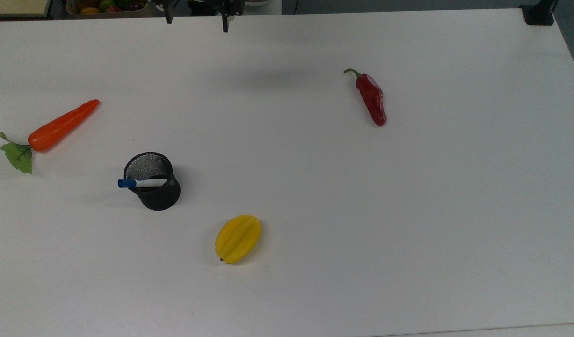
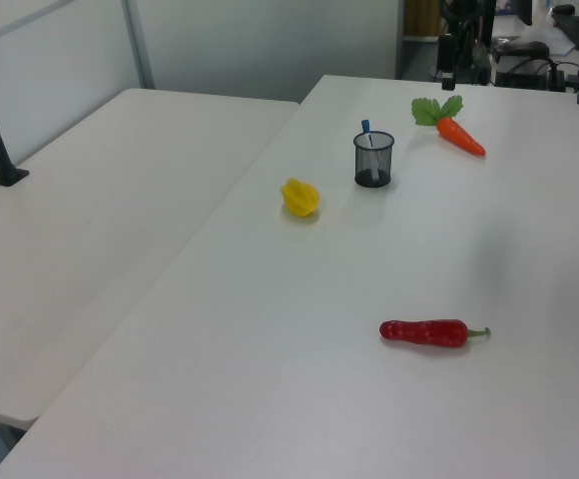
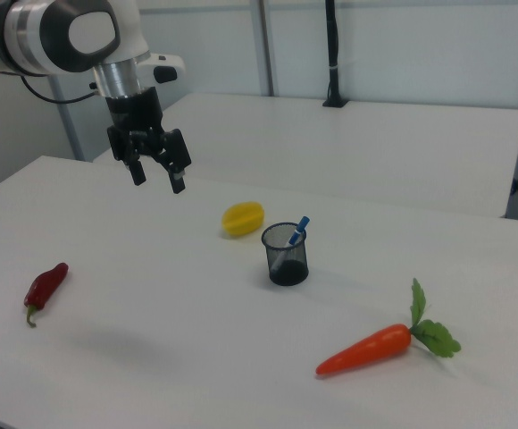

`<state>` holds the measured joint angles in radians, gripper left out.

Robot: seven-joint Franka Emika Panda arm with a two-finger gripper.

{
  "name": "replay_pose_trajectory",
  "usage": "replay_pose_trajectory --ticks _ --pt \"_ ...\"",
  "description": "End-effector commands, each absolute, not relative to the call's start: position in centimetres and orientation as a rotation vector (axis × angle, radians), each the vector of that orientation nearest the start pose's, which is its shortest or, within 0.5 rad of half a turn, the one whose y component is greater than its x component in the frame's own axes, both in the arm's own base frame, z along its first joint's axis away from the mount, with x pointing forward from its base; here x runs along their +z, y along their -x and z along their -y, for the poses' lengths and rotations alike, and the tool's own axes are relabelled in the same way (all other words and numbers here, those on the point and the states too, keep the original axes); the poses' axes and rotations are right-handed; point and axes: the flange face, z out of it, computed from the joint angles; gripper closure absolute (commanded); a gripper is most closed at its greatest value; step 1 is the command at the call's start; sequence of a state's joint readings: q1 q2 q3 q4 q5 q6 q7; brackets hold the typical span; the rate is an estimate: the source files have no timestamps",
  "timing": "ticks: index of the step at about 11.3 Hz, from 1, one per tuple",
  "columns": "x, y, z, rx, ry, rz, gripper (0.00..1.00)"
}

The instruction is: Take marker pen

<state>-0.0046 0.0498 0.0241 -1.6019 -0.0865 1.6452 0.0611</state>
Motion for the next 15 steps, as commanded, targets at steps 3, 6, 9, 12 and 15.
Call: replay_pose_trajectory --ticks 3,6,9,12,15 --pt "58.9 -57.1 -0.5 0.033 3.213 -0.032 0.00" --pt "58.9 -57.1 -0.2 0.031 3.214 -0.039 0.00" --pt "58.9 -57.4 1.7 0.018 3.223 -0.084 0.00" --pt "57.5 -58.3 5.5 0.023 3.223 -0.179 0.00" --pt "56.6 -60.2 8.2 -0.129 3.213 -0.259 0.00"
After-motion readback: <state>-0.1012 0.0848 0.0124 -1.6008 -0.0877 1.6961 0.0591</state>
